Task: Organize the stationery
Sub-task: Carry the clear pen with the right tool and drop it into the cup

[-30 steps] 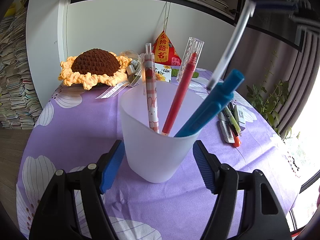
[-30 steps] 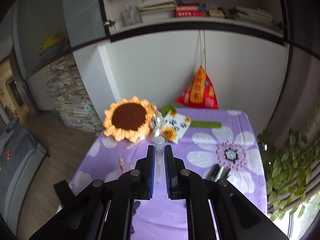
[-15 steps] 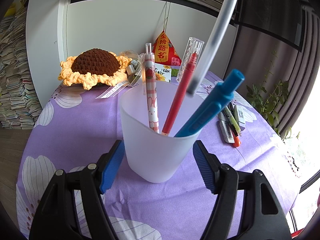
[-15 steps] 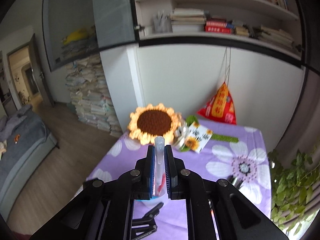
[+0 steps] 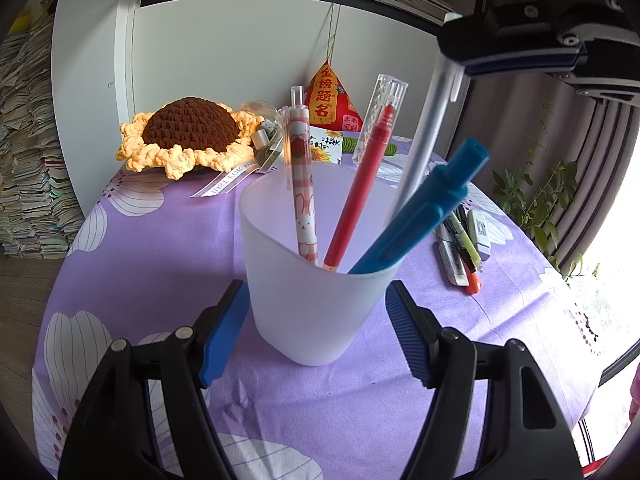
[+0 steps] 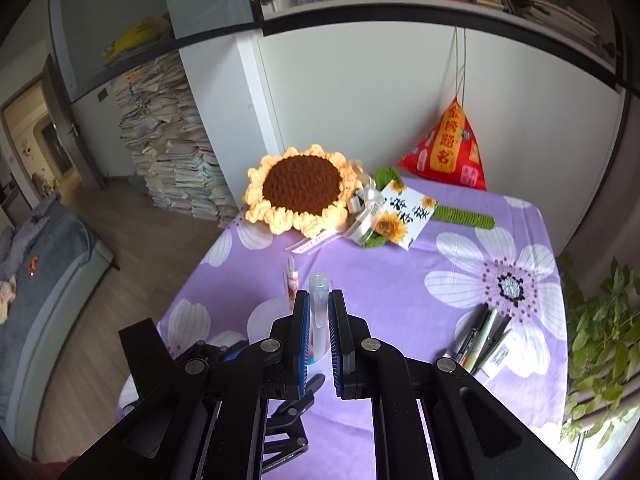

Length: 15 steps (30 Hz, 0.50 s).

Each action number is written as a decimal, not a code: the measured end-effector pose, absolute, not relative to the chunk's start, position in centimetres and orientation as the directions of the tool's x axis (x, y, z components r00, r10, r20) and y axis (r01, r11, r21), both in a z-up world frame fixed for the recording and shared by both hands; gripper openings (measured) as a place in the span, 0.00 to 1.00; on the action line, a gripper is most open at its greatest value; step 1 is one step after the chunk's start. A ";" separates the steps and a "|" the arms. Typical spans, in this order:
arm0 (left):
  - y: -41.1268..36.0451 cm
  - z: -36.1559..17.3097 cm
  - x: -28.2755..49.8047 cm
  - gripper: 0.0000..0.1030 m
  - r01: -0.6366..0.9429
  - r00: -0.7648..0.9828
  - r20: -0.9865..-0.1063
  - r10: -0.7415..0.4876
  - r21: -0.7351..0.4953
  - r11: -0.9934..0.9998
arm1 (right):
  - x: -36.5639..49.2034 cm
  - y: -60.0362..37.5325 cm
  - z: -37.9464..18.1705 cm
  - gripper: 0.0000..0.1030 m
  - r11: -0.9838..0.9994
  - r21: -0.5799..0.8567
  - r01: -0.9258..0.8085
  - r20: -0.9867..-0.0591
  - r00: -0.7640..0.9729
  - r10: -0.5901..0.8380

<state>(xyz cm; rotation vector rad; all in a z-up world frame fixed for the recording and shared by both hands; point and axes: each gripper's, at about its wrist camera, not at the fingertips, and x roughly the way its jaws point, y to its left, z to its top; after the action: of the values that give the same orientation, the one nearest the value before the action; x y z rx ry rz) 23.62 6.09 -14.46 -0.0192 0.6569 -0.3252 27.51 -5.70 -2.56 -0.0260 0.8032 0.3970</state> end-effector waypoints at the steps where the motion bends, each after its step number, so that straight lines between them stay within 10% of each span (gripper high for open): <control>1: 6.1 -14.5 23.6 0.67 0.291 0.743 -0.597 -0.303 -0.120 0.949 | 27.6 -5.7 -2.7 0.10 0.927 0.129 -0.353 -0.708 0.622 0.335; 15: 6.0 -14.5 23.6 0.67 0.292 0.743 -0.597 -0.304 -0.120 0.949 | 28.1 -9.3 -1.0 0.10 0.947 0.185 -0.261 -0.673 0.669 0.316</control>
<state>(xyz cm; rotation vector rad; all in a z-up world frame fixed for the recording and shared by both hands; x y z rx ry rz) 23.57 6.04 -14.48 -0.0195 0.6575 -0.3262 28.09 -9.30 -1.02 0.0754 0.7725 0.3257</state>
